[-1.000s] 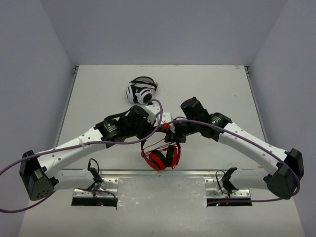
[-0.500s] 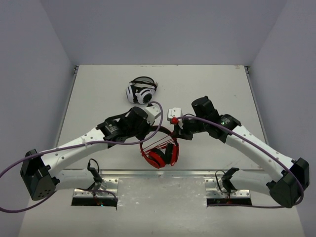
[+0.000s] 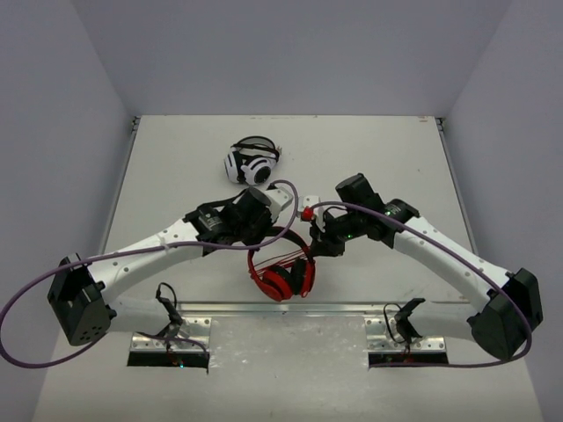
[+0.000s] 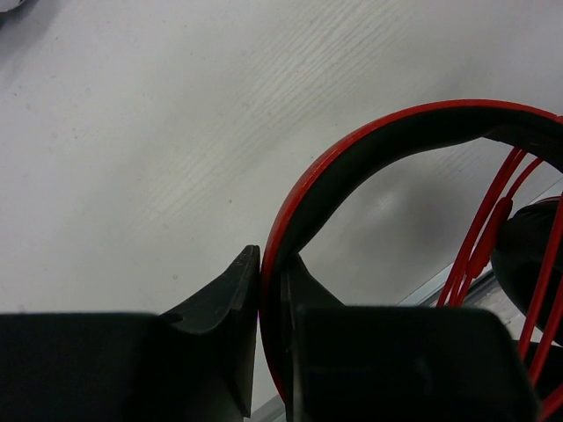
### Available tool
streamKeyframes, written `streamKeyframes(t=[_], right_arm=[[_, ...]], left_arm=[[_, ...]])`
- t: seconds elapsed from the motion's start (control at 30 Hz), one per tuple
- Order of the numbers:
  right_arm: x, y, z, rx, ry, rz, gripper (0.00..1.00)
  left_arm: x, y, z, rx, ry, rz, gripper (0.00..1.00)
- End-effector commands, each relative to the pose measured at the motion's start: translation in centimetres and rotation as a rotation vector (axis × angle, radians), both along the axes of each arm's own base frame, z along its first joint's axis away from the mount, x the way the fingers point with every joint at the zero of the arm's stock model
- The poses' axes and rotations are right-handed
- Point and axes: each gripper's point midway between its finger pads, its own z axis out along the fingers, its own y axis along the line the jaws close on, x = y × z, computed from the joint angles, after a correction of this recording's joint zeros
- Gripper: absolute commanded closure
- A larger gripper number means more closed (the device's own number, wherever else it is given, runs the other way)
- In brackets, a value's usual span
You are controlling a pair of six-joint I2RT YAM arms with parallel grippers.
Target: Wrap the headphones
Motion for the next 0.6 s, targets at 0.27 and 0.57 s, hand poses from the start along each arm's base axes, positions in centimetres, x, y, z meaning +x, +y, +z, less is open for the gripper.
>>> streamKeyframes(t=[0.27, 0.57], right_arm=[[0.9, -0.7, -0.9, -0.009, 0.180, -0.069, 0.82], [2.2, -2.1, -2.5, -0.057, 0.238, -0.153, 0.78]], left_arm=[[2.4, -1.0, 3.2, -0.020, -0.032, 0.035, 1.00], [2.8, -1.2, 1.9, -0.007, -0.022, 0.005, 0.99]])
